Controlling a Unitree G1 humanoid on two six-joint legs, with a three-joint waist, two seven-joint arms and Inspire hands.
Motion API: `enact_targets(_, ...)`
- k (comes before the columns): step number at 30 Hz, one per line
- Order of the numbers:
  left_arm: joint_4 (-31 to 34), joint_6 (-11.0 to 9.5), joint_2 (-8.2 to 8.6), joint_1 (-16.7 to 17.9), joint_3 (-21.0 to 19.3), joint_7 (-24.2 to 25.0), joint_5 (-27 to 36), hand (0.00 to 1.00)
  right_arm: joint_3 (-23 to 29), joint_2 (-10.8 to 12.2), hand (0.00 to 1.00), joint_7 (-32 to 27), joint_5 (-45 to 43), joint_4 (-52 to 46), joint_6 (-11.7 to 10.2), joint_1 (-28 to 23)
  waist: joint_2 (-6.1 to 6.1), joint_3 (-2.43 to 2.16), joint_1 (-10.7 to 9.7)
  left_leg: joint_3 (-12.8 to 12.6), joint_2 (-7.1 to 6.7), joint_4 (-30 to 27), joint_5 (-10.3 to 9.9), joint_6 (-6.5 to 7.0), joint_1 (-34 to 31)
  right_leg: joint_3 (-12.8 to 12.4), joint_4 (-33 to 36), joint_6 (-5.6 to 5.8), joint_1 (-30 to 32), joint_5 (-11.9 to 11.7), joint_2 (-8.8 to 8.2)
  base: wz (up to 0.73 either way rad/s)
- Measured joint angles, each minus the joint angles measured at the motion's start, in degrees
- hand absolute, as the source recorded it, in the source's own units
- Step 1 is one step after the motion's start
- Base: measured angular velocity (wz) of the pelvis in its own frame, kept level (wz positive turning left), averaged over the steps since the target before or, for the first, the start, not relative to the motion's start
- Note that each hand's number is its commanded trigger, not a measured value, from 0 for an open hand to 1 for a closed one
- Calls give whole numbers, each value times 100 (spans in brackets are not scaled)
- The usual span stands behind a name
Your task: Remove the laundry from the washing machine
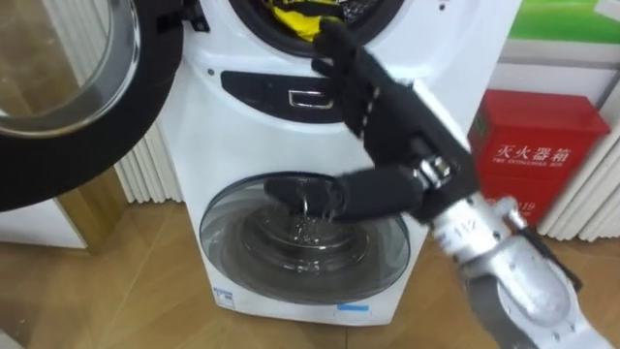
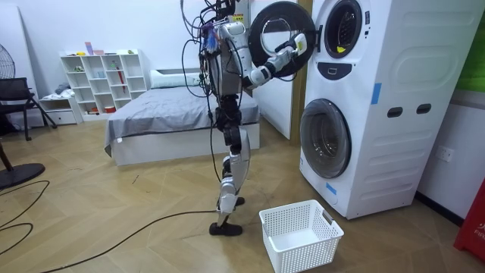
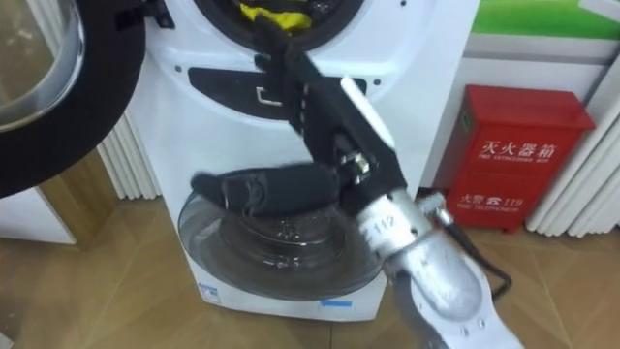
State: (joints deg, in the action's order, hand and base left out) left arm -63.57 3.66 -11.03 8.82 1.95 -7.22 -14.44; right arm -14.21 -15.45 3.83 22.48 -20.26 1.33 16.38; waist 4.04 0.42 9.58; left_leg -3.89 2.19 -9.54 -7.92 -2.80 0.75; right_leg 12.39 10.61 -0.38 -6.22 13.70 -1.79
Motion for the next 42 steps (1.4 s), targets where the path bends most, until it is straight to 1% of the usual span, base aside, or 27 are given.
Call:
enact_targets(3,0,23,-2,12,-3,-5,-13,0,-2,-23,0,-176,132,227,1,223,63,49,24,5,-1,3,-1,-1,47,50,-8,0,-64,0,-5,8)
enact_targets(6,1,134,0,19,-7,-5,-22,0,-4,-25,0,-369,137,438,15,281,126,33,47,4,1,-4,-5,0,52,71,-2,-1,-75,-1,-5,3)
enact_targets(9,-18,161,9,64,-153,-15,4,0,-5,-22,0,-367,167,632,9,282,107,46,119,3,7,-115,-29,-3,77,25,10,-11,-140,-7,1,-4)
enact_targets(10,-4,168,9,69,-170,-36,29,0,-5,-27,0,-373,171,764,6,283,74,66,141,7,34,-365,-129,-3,29,24,22,-17,-188,-6,30,-9)
enact_targets(11,-5,171,9,70,-169,-67,29,0,-5,-28,0,-374,171,837,5,283,58,63,145,19,56,-555,-195,-11,-39,43,27,-28,-200,1,52,-10)
enact_targets(13,-3,178,4,65,-178,-109,21,0,-4,-54,0,-435,172,1016,-3,282,-17,91,171,105,168,-1316,-407,-14,-399,45,140,-109,-172,39,111,-5)
enact_targets(16,-70,220,9,82,-194,-102,2,0,-3,-57,0,-625,87,1498,-47,282,-45,105,163,83,257,-1848,-428,-17,-632,36,218,-146,-214,58,148,0)
enact_targets(17,-63,231,9,89,-199,-98,-20,0,2,-65,0,-696,29,1554,-45,281,-12,81,159,100,263,-1876,-428,-17,-668,36,228,-171,-193,73,150,13)
enact_targets(18,-59,236,9,130,-226,-82,-25,0,44,-67,0,-817,-40,1567,-45,282,31,57,153,103,250,-1897,-431,-23,-792,41,271,-280,-133,138,138,20)
enact_targets(19,-60,251,25,99,-250,-39,-32,0,147,-86,0,-872,-48,1576,-50,284,48,58,145,109,256,-2038,-441,-32,-979,14,282,-398,-63,208,129,28)
enact_targets(20,-59,255,41,90,-262,-13,-25,0,200,-92,0,-886,-50,1609,-50,284,32,65,143,111,276,-2122,-458,-37,-1082,6,299,-405,-57,212,132,51)
enact_targets(21,-61,247,40,95,-311,19,27,0,283,-104,0,-947,-25,1686,-49,283,66,65,120,135,195,-1962,-474,-72,-1270,-199,304,-494,-42,276,135,61)
enact_targets(22,-29,231,41,63,-314,17,28,0,371,-176,0,-1000,-21,1717,-17,285,96,43,141,124,102,-1469,-413,-106,-1492,-236,328,-451,20,367,98,51)
enact_targets(23,-27,229,41,76,-314,17,28,0,427,-205,0,-1007,-17,1720,2,285,100,31,180,106,93,-1259,-220,-99,-1592,-252,364,-422,35,405,78,8)
enact_targets(24,-22,232,17,182,-379,13,22,0,435,-202,0,-1026,110,1731,12,289,127,2,317,74,85,-1000,148,-56,-1650,-326,401,-338,20,459,31,-14)
enact_targets(25,-23,239,-16,280,-445,13,19,0,434,-220,0,-999,220,1731,12,288,171,-32,307,55,26,-896,410,88,-1576,-321,398,-244,3,512,-27,-11)
enact_targets(26,-23,240,-38,301,-465,14,21,0,435,-234,0,-1000,237,1730,12,288,195,-42,296,11,-10,-899,474,162,-1550,-333,393,-206,-4,528,-61,0)
enact_targets(27,-25,239,-58,312,-552,15,20,0,435,-240,0,-1001,269,1731,27,288,270,-50,303,-62,-88,-964,433,226,-1503,-344,357,-133,-53,526,-166,0)
enact_targets(29,-19,230,-48,277,-630,15,20,0,435,-243,0,-1008,216,1732,40,286,314,-71,204,-99,-187,-1090,308,305,-1441,-296,321,-30,-203,500,-289,-3)
enact_targets(31,4,223,-90,107,-630,-14,28,0,434,-258,0,-1014,147,1758,39,277,280,-41,15,-140,-278,-1277,97,386,-1410,-331,508,103,-236,546,-421,-2)
enact_targets(33,-9,219,-101,-59,-623,-107,60,0,429,-299,0,-1052,148,1761,41,270,282,4,-22,-237,-379,-1316,-22,454,-1299,-409,890,260,-183,635,-572,-16)
enact_targets(34,-27,215,-115,-176,-625,-164,70,0,438,-310,0,-1097,140,1761,40,270,300,16,-84,-292,-424,-1318,-93,509,-1221,-403,1219,312,-109,665,-674,-13)
enact_targets(36,-40,209,-132,-365,-622,-229,104,0,451,-382,0,-1125,126,1762,28,270,331,37,-147,-363,-499,-1328,-208,603,-1106,-441,1696,341,78,650,-810,-4)
enact_targets(37,-35,201,-132,-483,-621,-234,129,0,448,-405,0,-1114,127,1762,27,270,322,43,-139,-391,-518,-1328,-302,659,-1024,-431,1933,476,153,570,-872,-11)
enact_targets(40,3,113,-149,-599,-564,-309,139,0,472,-408,0,-1029,163,1777,6,266,251,69,-159,-356,-511,-1289,-429,783,-911,-446,2176,558,285,256,-812,-11)
enact_targets(41,45,103,-161,-621,-514,-338,146,0,475,-407,0,-1020,167,1791,5,266,213,79,-146,-320,-490,-1246,-434,793,-898,-451,2153,542,343,266,-772,-22)
enact_targets(42,84,84,-162,-676,-500,-365,146,0,478,-408,0,-995,163,1809,15,267,192,79,-123,-153,-452,-1159,-431,799,-859,-469,2032,490,501,409,-643,-22)
